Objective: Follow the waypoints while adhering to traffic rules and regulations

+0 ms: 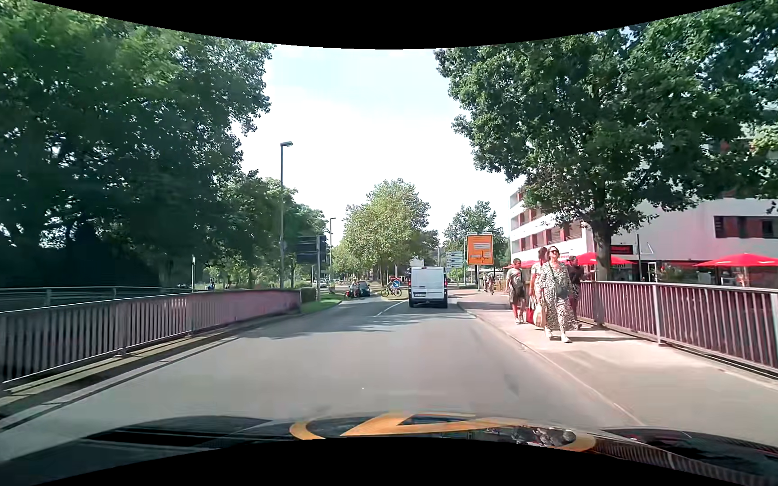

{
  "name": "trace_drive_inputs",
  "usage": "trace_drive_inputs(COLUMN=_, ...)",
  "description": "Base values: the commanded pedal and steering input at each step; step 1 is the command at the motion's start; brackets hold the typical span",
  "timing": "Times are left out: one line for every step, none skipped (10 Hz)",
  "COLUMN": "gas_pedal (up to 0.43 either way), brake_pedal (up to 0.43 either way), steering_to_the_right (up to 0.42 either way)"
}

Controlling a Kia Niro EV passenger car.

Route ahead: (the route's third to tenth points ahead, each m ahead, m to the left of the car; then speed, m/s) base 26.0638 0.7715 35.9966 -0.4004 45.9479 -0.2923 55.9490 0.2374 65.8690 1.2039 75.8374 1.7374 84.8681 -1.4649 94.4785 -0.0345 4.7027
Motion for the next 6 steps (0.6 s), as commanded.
trace_drive_inputs(gas_pedal=0.0, brake_pedal=0.0, steering_to_the_right=0.0)
trace_drive_inputs(gas_pedal=0.0, brake_pedal=0.0, steering_to_the_right=0.0)
trace_drive_inputs(gas_pedal=0.0, brake_pedal=0.0, steering_to_the_right=0.0)
trace_drive_inputs(gas_pedal=0.0, brake_pedal=0.0, steering_to_the_right=0.0)
trace_drive_inputs(gas_pedal=0.0, brake_pedal=0.0, steering_to_the_right=0.001)
trace_drive_inputs(gas_pedal=0.0, brake_pedal=0.0, steering_to_the_right=0.001)
